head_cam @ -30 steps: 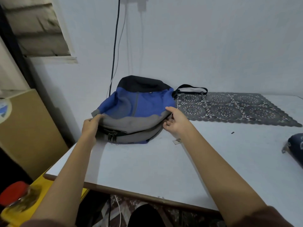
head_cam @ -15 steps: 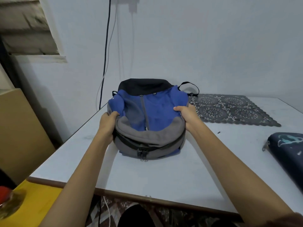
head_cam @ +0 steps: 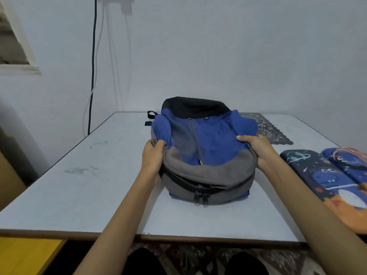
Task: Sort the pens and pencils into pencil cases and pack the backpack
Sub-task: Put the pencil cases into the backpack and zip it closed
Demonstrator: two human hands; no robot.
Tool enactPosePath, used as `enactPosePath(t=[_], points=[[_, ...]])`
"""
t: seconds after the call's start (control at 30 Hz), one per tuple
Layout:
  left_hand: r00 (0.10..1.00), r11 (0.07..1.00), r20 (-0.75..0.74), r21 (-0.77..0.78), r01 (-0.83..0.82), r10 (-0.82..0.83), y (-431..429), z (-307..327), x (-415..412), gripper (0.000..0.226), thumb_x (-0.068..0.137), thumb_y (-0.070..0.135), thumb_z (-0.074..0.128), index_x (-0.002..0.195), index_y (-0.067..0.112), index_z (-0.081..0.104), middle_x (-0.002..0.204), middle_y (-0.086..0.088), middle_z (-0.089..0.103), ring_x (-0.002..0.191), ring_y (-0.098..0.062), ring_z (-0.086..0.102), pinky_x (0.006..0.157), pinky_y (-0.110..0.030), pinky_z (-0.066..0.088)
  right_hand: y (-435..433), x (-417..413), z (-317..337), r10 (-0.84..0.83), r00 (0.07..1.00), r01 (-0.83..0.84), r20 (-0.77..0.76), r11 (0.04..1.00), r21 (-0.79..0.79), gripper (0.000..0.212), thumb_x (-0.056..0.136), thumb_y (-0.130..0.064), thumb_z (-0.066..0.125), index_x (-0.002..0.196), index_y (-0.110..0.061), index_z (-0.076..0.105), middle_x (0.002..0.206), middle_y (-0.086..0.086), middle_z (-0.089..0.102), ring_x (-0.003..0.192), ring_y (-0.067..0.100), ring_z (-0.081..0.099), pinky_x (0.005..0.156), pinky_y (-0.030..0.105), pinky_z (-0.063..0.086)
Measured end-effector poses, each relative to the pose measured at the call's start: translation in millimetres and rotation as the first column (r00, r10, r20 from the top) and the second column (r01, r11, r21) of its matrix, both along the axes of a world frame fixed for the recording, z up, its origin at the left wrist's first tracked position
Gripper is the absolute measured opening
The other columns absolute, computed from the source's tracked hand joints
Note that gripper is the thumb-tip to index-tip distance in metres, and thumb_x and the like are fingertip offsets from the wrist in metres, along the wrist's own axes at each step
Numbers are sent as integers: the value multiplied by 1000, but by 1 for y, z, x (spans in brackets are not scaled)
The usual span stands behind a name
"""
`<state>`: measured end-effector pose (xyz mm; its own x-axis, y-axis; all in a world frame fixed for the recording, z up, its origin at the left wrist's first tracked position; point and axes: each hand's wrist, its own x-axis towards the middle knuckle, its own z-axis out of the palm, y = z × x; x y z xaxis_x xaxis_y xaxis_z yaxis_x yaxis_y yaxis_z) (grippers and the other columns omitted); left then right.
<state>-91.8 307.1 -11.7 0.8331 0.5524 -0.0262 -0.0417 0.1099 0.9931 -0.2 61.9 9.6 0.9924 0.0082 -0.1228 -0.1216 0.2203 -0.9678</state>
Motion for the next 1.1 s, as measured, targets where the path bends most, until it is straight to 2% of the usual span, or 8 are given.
enactPosePath(t=[0.33,0.43,0.53,0.63,0.7,0.8,0.9,1.1], points=[[993,999,-109,-21,-36,33,4,-28,-17,11,90,17,54,96,7,52,107,-23,61,90,-30,58,86,-49,52,-22,-12,-33,-44,998,41,-50,997,-62,43,83,-5,70,124,-5,59,117,12,67,99,30,65,86,40,53],[995,989,-62,126,-73,82,7,-30,-20,36,87,12,61,120,7,48,128,-19,54,109,-30,56,97,-47,49,-23,-16,-30,-73,997,73,4,995,-61,64,84,-12,71,140,-11,41,130,9,58,109,27,61,93,42,52],[970,838,185,493,-232,159,2,-21,-34,52,78,12,66,128,17,53,136,-2,48,125,-20,46,103,-35,42,-22,-48,-17,-144,910,308,389,864,-399,70,83,-15,70,144,-21,36,142,5,37,126,19,43,103,37,40],[928,719,294,694,-42,-229,-11,3,-55,16,77,17,64,91,23,69,102,11,66,103,-11,60,87,-28,48,-14,-93,-4,84,761,333,643,800,-499,24,77,-11,74,95,-25,66,109,-1,58,93,13,56,81,26,43],[809,504,67,811,297,-584,-21,16,-63,7,79,19,69,85,21,71,98,11,68,102,-12,61,90,-26,46,-5,-118,1,324,781,93,534,786,-612,19,73,-6,79,73,-22,69,75,-3,65,61,8,53,62,23,43],[728,207,-181,888,410,-662,-27,12,-58,9,78,28,71,85,27,75,109,17,65,111,-8,55,97,-28,42,11,-141,2,565,790,-134,239,539,-832,14,71,-21,83,65,-17,71,53,-3,64,43,3,51,50,25,44],[743,240,-135,896,374,-655,-26,4,-54,9,81,25,71,88,27,75,111,17,65,108,-4,58,96,-33,46,21,-150,-8,558,808,-62,190,400,-914,22,70,-38,82,60,-21,71,54,-4,66,45,4,52,53,28,48],[757,257,-117,898,357,-643,-22,-5,-55,19,88,7,61,80,23,68,103,12,68,102,-4,64,87,-36,51,28,-158,-15,485,844,33,228,377,-926,35,65,-54,79,56,-25,62,54,-7,61,58,8,57,59,32,49]])
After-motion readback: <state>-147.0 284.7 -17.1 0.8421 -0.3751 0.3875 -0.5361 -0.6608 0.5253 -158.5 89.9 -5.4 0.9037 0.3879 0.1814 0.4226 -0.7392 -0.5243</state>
